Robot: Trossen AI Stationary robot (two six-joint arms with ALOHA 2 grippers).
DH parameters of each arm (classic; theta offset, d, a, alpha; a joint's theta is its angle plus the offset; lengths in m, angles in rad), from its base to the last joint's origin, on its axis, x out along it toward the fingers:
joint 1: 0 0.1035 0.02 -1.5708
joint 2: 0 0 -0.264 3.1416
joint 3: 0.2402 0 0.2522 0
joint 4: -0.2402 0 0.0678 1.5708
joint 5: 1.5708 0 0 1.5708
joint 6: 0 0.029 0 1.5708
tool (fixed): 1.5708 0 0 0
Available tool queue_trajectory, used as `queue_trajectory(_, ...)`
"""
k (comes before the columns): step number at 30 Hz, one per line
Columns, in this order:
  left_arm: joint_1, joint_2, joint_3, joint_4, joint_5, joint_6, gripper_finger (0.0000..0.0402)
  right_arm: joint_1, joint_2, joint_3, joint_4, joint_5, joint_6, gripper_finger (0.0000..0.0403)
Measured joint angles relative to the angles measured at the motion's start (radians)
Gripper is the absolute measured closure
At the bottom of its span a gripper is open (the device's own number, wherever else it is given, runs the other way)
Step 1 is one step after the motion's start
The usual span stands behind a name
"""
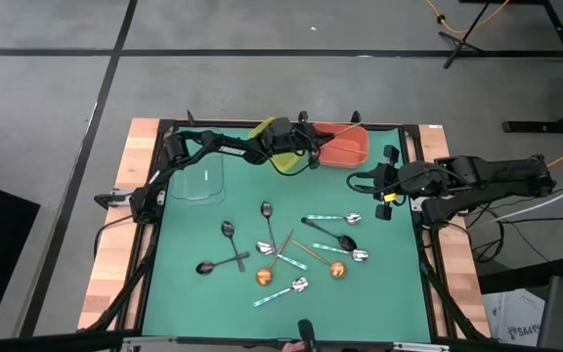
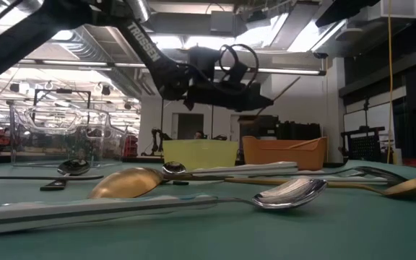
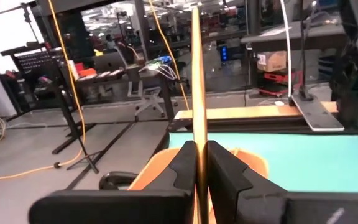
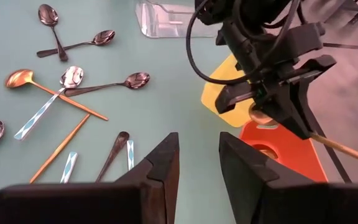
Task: Sort silverware by color (type)
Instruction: Put the gold spoon into the orange bin
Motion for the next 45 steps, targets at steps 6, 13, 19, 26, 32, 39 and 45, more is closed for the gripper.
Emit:
queue_trajectory(6,-0.015,0.000,0.000,0.001,0.034,-0.001,0.0384,0.000,0.000,0.000,0.001,0.160,0.044,0.0299)
queue_trajectory(13,-0.039,0.000,0.000,0.000,0.035,0.030,0.0384,-0.098,0.002,0.000,0.003,0.256,0.042,0.0299)
queue_trajectory(19,-0.068,0.000,0.000,-0.009,0.035,0.049,0.0384,-0.241,0.045,0.000,0.017,0.053,-0.116,0.0299)
queue_trajectory(26,-0.098,0.000,0.000,-0.017,0.035,0.050,0.0384,-0.330,0.144,0.000,0.052,-0.077,-0.274,0.0299)
queue_trajectory(32,-0.117,0.000,0.000,-0.019,0.035,0.050,0.0384,-0.363,0.237,0.000,0.047,-0.070,-0.343,0.0299)
queue_trajectory(39,-0.129,0.000,0.000,-0.021,0.035,0.051,0.0384,-0.360,0.316,0.000,0.024,0.008,-0.437,0.0299)
queue_trajectory(45,-0.132,0.000,0.000,-0.024,0.035,0.051,0.0384,-0.360,0.348,0.000,-0.036,0.023,-0.441,0.0299)
